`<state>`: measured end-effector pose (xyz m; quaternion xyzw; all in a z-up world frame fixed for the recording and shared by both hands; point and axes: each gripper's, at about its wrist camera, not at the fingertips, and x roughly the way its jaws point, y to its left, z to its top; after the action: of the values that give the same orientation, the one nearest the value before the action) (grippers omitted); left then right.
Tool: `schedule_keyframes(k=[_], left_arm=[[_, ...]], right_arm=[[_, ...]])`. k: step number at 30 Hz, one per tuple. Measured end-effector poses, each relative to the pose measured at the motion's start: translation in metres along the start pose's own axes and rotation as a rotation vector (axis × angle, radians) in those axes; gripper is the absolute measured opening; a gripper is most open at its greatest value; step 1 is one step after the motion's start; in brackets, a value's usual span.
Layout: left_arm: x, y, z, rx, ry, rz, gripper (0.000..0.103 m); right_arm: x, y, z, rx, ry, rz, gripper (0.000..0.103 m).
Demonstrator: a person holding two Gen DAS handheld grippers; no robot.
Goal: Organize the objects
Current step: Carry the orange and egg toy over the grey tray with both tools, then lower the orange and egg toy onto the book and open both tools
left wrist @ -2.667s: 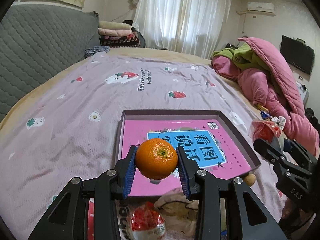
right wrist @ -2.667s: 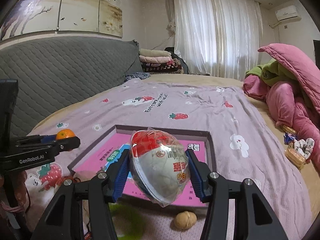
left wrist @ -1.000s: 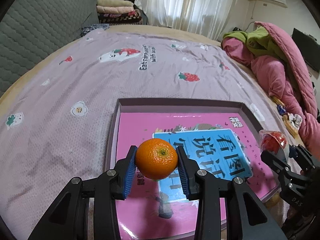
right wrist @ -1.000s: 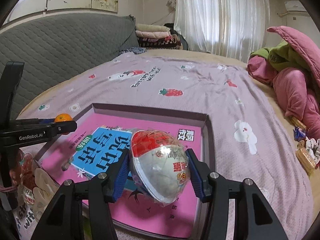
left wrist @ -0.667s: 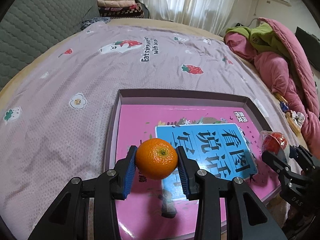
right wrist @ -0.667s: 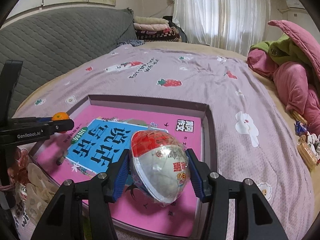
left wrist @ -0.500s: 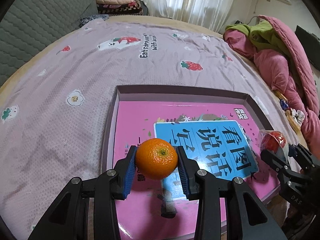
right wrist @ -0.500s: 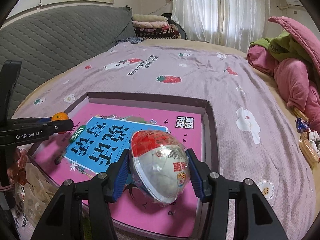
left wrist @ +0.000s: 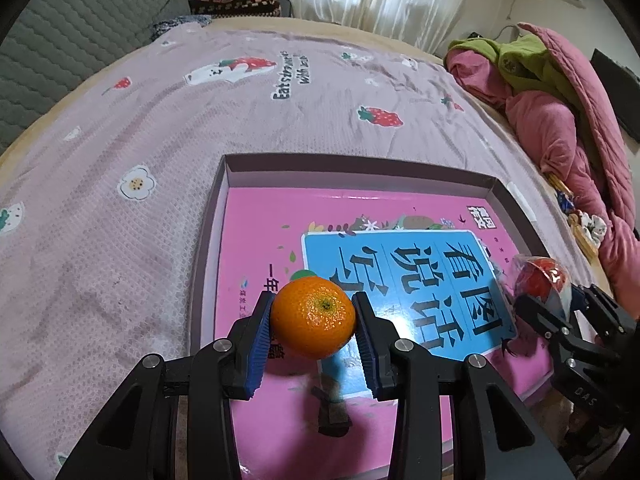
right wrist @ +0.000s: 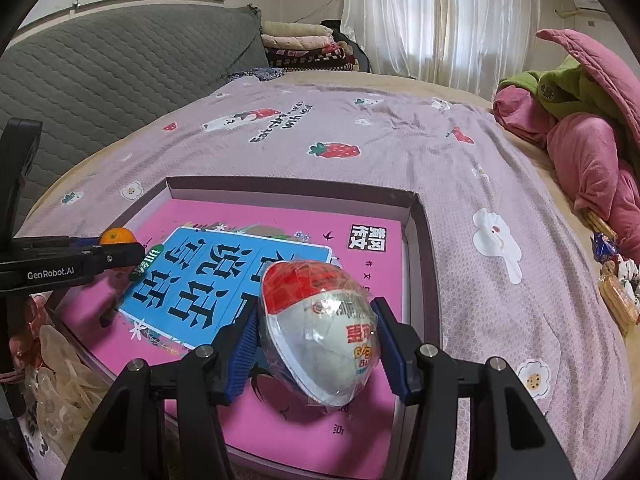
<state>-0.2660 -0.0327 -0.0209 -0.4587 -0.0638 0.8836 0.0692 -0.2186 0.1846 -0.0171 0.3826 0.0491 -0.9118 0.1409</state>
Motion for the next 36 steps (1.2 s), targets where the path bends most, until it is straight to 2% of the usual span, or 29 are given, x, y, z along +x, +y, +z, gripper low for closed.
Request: schedule_keyframes(k=[27, 29, 33, 36], left_arm=[[0.0086, 0.002, 0.0, -0.004, 0.07, -0.011, 0.04], [0.0064, 0.001, 0.0005, 0.0, 0.065, -0.015, 0.041], [0.004, 0.001, 0.0015, -0.001, 0.058, -0.014, 0.05], [0.0036, 0.0027, 0.0018, -0.006, 0.057, -0.009, 0.051]], right_arm=[[0.0098, -0.0049, -0.0027, 0.033, 0.034, -0.013, 0.055], [0.0094, -0.0052, -0.0025, 0.034, 0.031, -0.017, 0.055], [0.0083, -0.0061, -0.0012, 0.035, 0.028, -0.025, 0.059], [0.0069, -0.0073, -0.0007, 0.04, 0.024, -0.026, 0.061]])
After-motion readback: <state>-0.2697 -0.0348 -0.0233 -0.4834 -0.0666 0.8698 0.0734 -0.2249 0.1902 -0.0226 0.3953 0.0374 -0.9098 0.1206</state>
